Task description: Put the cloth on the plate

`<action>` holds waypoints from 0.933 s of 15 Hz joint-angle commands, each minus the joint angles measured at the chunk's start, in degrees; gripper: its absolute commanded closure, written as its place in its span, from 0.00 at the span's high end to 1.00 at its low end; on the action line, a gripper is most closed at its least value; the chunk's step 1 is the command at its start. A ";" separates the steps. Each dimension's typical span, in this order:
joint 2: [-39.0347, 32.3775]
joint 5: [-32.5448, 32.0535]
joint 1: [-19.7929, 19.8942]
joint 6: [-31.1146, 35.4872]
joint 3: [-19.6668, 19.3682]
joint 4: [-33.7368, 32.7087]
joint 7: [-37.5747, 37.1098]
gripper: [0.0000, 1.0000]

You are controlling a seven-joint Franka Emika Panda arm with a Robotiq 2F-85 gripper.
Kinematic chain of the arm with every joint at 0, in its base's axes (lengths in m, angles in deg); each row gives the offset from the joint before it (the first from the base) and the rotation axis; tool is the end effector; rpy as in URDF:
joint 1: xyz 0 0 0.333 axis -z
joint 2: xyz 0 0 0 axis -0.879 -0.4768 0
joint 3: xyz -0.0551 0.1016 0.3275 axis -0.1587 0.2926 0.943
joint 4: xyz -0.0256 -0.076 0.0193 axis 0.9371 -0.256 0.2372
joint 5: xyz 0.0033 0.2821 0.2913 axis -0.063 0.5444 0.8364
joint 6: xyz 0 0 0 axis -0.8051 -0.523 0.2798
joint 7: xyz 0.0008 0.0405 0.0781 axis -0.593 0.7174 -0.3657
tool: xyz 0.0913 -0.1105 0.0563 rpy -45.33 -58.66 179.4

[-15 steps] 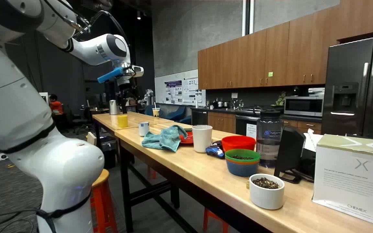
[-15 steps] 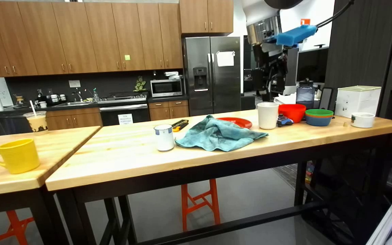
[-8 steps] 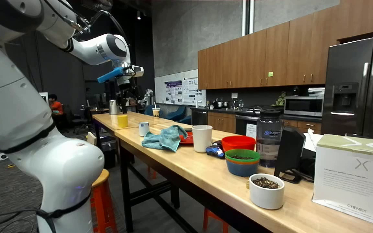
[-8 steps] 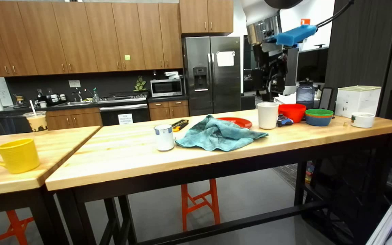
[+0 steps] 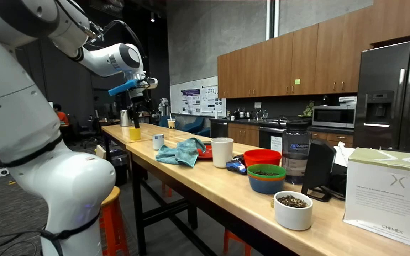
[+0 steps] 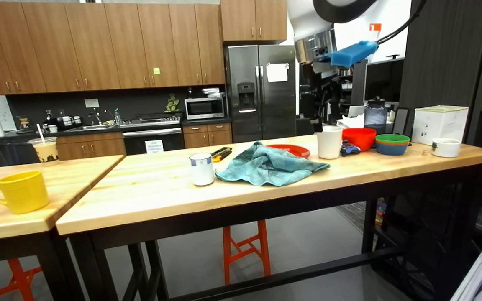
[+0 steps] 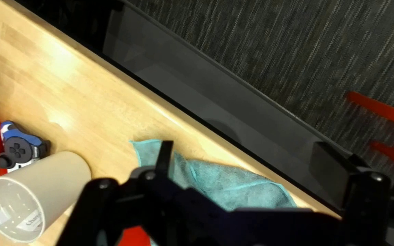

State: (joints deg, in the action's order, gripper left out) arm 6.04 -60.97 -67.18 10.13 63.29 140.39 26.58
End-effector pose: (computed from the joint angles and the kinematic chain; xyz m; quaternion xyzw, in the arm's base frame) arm 0.3727 0.1659 0.5382 0.9907 0.0661 -0.0187 0.1177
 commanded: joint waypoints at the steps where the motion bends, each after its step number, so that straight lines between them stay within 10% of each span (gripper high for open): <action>1: -3.11 -1.90 -1.67 2.72 -0.14 0.22 -0.87 1.00; 14: -12.47 -16.15 -2.12 4.72 1.19 1.06 -13.61 1.00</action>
State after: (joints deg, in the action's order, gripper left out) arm -5.22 -72.72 -68.71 13.61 64.52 140.93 16.45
